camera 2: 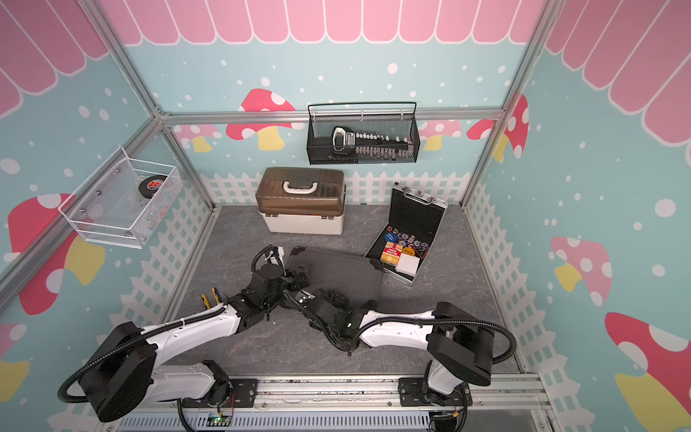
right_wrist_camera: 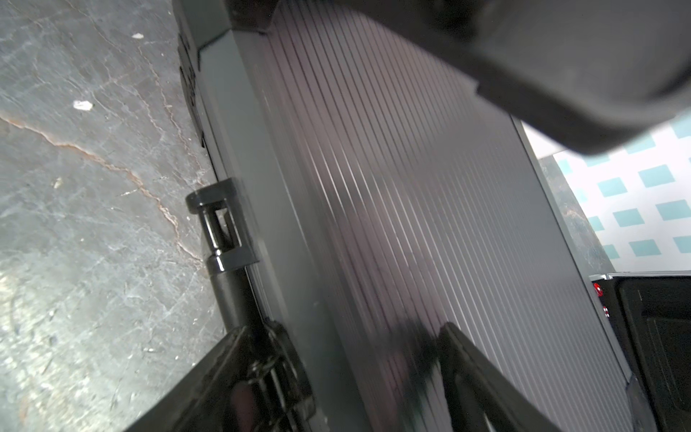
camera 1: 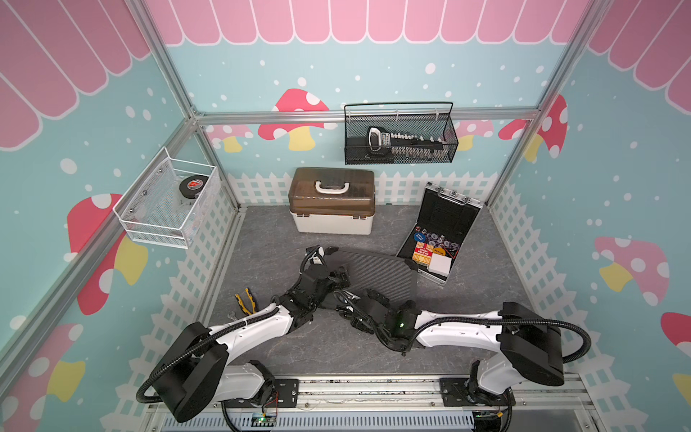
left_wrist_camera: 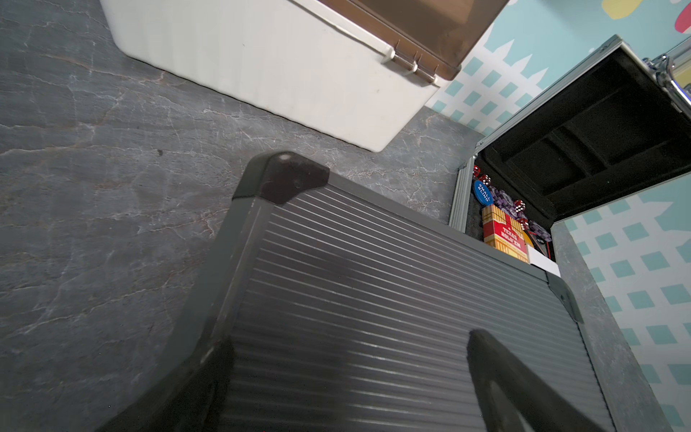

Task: Close the poker set cases
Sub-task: Fasten the fastener on the poker set case.

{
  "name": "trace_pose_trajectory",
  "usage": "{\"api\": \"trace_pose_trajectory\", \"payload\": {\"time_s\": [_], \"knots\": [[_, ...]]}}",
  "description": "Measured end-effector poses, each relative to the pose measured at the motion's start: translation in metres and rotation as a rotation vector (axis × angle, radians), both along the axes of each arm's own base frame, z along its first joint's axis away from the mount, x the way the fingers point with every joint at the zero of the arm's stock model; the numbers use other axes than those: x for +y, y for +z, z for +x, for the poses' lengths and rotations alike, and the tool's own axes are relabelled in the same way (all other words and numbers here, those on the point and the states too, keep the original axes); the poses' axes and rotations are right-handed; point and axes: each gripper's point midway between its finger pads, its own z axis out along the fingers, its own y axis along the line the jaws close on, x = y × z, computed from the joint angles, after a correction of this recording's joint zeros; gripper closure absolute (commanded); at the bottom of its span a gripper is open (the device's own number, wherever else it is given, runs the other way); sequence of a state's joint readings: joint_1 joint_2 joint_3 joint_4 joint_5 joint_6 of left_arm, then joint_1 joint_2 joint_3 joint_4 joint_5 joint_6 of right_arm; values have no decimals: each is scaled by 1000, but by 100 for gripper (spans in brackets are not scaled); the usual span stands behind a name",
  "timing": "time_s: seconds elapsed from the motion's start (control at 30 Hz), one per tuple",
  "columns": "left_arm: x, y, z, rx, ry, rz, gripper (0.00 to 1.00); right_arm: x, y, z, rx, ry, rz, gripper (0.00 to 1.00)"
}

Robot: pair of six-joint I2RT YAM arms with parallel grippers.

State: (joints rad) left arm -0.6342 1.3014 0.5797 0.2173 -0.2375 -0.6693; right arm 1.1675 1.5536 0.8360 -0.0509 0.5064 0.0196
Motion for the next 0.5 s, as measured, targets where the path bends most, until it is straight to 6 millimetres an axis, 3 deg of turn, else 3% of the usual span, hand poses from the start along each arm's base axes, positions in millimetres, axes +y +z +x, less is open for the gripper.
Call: {"api": "trace_pose_trajectory", "payload": {"time_s": [0.5], "knots": [[7, 2, -4, -16, 4, -17, 1, 3, -6, 2, -71, -75, -102, 27]]}}
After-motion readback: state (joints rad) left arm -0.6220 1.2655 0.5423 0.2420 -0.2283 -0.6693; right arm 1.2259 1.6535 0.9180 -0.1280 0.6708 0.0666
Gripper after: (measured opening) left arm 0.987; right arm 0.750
